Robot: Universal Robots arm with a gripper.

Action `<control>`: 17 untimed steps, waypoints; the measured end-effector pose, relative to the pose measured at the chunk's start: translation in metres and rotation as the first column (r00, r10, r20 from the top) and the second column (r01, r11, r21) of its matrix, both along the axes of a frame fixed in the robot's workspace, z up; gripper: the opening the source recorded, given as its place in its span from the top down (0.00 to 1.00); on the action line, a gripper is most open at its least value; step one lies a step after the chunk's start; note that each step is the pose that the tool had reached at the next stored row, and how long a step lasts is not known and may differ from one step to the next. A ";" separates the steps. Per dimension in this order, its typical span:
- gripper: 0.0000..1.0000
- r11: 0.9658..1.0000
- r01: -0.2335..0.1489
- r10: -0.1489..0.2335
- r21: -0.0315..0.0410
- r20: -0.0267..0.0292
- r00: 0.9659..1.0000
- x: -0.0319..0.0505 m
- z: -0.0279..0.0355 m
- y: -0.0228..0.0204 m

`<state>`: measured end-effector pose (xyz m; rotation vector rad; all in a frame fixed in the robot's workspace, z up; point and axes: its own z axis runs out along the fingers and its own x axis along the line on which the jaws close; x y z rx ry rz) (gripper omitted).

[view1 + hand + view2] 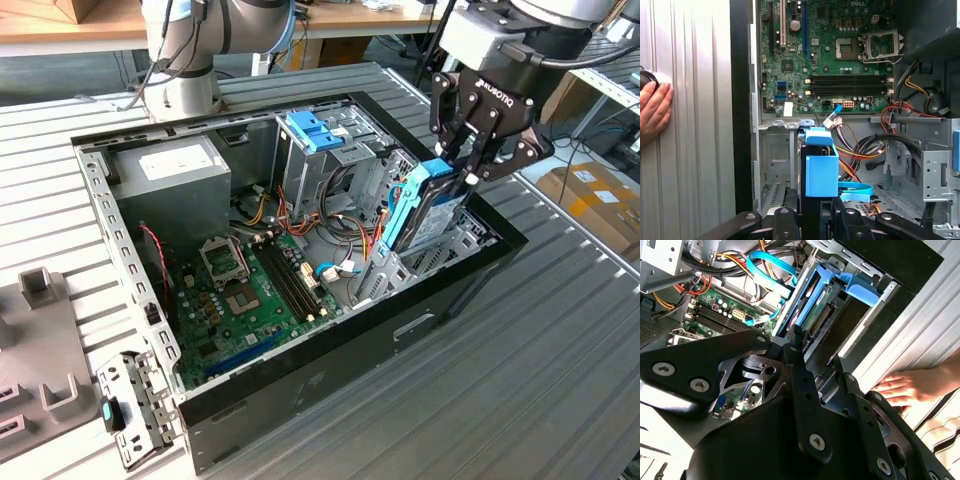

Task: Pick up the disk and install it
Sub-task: 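Insert the disk into the insertion slot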

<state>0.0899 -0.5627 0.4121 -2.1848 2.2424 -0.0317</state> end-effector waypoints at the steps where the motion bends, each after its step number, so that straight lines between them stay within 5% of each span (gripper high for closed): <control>1: 0.65 1.000 0.000 0.000 0.000 0.000 1.000 0.0000 -0.0029 -0.0001; 4: 0.65 1.000 0.000 0.000 0.000 0.000 1.000 0.0000 -0.0179 -0.0003; 10: 0.65 1.000 0.000 0.000 0.000 0.000 1.000 0.0000 -0.0332 -0.0004; 17: 0.59 1.000 0.000 0.000 0.000 0.000 1.000 0.0003 -0.0336 -0.0006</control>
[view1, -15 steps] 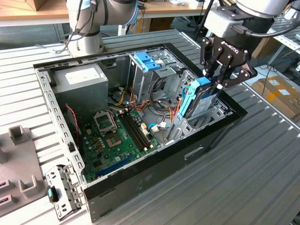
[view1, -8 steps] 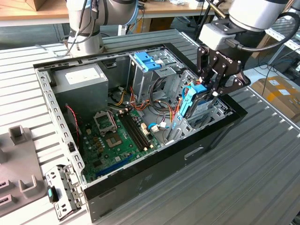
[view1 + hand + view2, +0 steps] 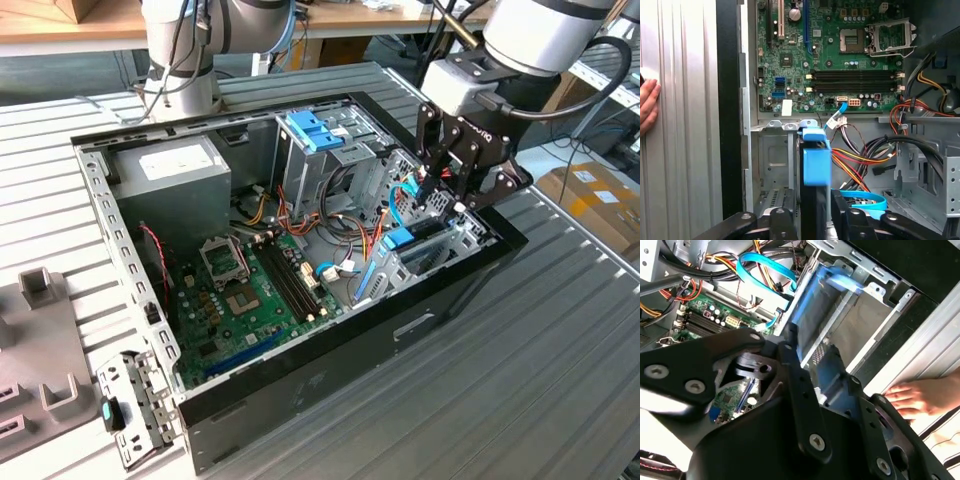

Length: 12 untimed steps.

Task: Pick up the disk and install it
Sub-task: 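Insert the disk into the insertion slot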

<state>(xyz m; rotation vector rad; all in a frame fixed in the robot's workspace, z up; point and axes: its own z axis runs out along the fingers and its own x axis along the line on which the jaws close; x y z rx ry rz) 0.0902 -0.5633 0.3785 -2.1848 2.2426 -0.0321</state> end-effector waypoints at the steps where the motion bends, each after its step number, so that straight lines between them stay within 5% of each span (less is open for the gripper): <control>1: 0.59 1.000 0.000 0.000 0.000 0.000 1.000 0.0000 0.0000 -0.0001; 2: 0.52 1.000 0.000 0.000 0.000 0.000 1.000 0.0000 0.0000 0.0000; 12: 0.52 1.000 0.000 0.000 0.000 0.000 1.000 -0.0012 -0.0130 -0.0001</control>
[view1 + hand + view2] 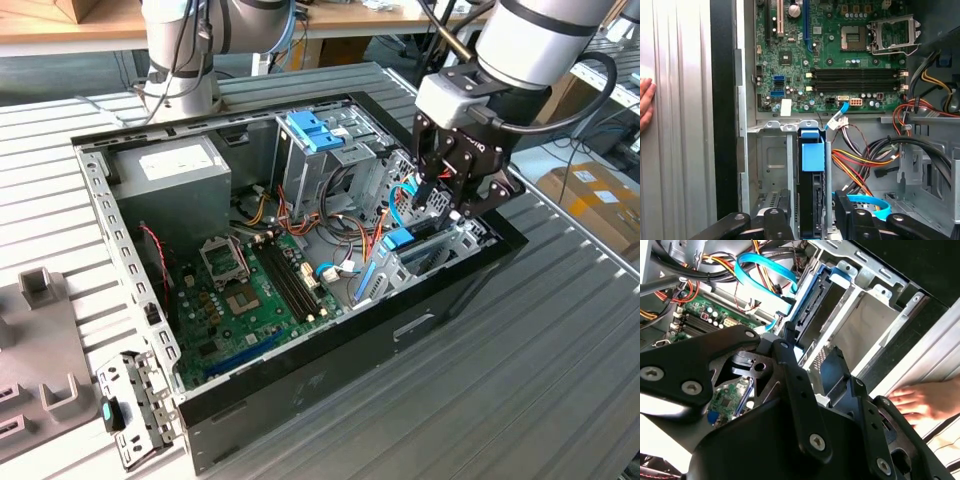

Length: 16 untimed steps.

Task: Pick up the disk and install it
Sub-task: 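Insert the disk into the insertion slot, then insert the first disk wire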

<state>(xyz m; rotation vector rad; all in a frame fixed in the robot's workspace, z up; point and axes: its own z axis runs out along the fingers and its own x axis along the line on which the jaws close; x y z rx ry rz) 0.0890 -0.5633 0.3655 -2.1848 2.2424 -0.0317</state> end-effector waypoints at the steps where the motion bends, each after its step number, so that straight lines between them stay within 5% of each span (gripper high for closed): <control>1: 0.52 1.000 0.000 0.000 0.000 0.000 1.000 -0.0001 -0.0004 0.0000; 16: 0.52 1.000 0.000 0.000 -0.001 0.000 1.000 0.0000 -0.0011 0.0015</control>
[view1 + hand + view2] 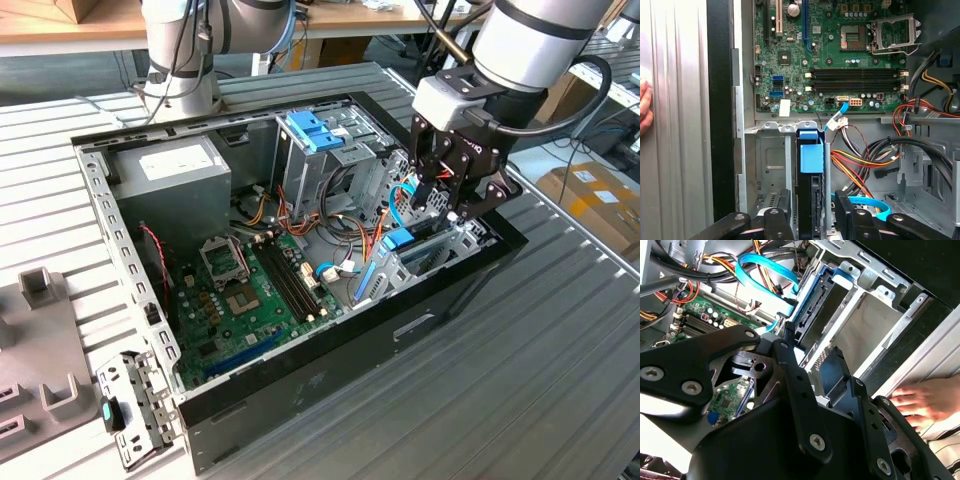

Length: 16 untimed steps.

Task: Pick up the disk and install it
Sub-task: 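Insert the first disk wire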

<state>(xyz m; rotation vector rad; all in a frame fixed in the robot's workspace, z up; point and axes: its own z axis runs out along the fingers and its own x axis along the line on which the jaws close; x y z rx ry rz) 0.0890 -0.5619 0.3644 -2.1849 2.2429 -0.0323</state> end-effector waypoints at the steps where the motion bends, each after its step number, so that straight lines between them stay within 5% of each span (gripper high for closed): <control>1: 0.52 1.000 0.000 0.000 0.000 0.000 1.000 0.0001 0.0003 0.0016; 10: 0.52 1.000 0.000 0.000 0.003 0.000 1.000 0.0025 0.0003 0.0127; 16: 0.52 1.000 0.000 0.000 0.004 -0.002 1.000 0.0082 0.0001 0.0147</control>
